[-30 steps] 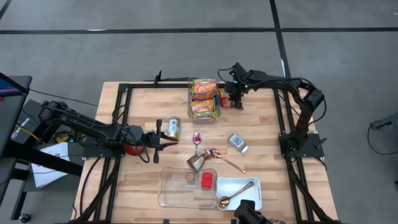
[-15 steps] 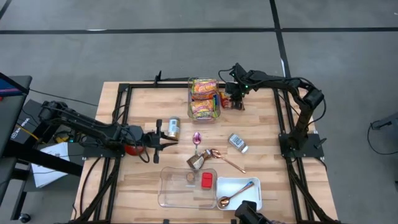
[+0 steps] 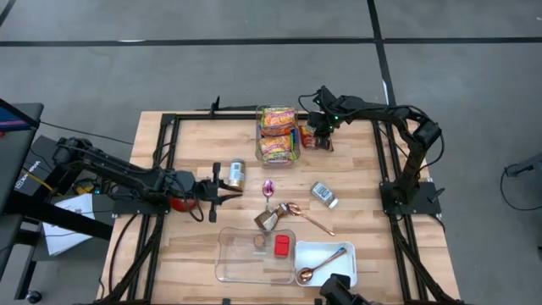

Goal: Pick & Place Food Item
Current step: Put the red noodle pack into the top transparent bin

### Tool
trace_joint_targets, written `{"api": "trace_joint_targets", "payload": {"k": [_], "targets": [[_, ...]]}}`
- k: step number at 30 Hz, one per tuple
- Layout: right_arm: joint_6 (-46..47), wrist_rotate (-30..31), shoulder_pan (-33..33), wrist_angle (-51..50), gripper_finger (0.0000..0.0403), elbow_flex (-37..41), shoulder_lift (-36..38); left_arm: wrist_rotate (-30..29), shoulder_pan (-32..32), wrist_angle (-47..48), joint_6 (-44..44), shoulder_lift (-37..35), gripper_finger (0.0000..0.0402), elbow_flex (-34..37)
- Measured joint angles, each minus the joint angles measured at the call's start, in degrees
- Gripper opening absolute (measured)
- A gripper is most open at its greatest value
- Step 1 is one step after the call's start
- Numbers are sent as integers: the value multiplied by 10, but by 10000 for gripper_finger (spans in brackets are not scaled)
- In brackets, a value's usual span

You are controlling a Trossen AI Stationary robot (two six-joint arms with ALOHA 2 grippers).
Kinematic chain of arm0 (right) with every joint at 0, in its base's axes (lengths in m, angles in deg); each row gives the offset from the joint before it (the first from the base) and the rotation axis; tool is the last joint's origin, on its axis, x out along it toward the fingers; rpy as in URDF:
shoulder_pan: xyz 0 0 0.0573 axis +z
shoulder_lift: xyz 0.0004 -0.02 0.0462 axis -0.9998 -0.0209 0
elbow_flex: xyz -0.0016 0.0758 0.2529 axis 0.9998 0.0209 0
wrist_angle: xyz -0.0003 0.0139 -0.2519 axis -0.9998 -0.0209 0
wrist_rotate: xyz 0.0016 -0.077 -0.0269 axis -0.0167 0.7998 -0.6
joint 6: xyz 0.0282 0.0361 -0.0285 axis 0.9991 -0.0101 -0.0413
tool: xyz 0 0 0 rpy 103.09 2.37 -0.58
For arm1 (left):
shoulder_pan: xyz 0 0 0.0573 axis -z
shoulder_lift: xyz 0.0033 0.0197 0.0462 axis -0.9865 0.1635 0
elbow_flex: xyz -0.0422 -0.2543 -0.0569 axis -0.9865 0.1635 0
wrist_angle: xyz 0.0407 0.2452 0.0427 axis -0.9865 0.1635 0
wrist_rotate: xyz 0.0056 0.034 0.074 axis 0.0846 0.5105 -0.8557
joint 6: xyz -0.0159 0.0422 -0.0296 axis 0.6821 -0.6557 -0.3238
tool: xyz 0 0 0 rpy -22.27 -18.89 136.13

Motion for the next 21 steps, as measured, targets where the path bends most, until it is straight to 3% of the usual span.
{"api": "trace_joint_targets", "payload": {"k": [4,21], "targets": [[0,0,0,-2,6,0,0,0,0,0,0,0,35,0],[2,5,3,-21,0,3,35,0,0,0,0,0,35,0]]}}
